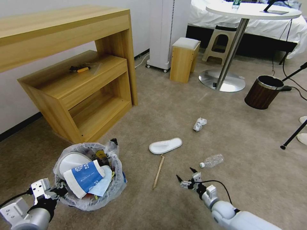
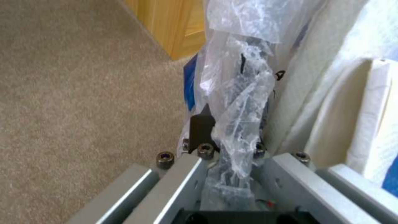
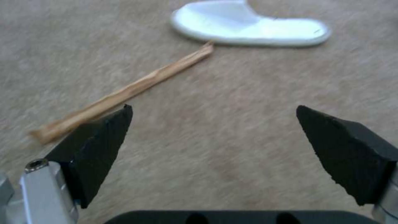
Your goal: Pick up the trash bin and place the garbage on the floor into it.
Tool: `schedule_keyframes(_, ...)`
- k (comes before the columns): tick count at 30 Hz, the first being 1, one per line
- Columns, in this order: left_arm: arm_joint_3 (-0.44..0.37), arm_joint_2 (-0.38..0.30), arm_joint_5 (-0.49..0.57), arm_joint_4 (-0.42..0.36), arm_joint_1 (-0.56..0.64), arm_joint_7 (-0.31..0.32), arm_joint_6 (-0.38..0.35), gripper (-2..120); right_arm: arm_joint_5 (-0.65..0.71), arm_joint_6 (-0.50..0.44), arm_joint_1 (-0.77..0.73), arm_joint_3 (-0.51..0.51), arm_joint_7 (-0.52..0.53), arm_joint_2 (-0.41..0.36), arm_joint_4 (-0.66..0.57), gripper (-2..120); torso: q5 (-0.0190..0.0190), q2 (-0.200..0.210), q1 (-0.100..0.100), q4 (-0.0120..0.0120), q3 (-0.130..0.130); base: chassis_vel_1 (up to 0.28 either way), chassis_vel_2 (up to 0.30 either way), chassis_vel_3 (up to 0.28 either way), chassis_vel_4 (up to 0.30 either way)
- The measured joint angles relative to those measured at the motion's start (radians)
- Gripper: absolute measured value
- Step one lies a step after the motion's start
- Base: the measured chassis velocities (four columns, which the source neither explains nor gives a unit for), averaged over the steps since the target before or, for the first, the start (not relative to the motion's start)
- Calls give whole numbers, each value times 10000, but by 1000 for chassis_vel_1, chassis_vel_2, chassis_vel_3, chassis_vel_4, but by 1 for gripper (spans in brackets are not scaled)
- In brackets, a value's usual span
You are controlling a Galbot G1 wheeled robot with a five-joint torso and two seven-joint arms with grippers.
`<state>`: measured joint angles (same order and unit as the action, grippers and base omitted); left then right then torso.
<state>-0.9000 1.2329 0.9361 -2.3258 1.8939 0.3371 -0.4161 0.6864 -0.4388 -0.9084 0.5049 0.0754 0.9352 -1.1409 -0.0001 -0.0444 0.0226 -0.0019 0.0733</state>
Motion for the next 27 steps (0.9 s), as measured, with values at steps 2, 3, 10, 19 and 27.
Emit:
schedule_keyframes(2,16,9,-35,24,6,-9,3,0,-59,17,-6,206,58,172,130,100,-1,0,-1,0,0,0,0,0,0)
schedule_keyframes(3,18,12,-36,27,6,-13,4,0,-80,32,1,302,61,253,200,100,0,0,0,0,0,0,0,0,0)
schedule_keyframes(10,46,58,-63,52,12,-29,13,0,-162,-35,158,830,-57,688,542,100,0,0,0,0,0,0,0,0,0)
schedule_keyframes(19,55,124,-111,62,25,-47,44,0,-153,22,470,1190,-2,1132,800,100,-1,0,0,0,0,0,0,0,0)
schedule_keyframes(27,82,263,-225,143,-19,-113,80,0,119,114,590,1201,16,1654,759,100,3,0,0,1,0,0,0,0,0)
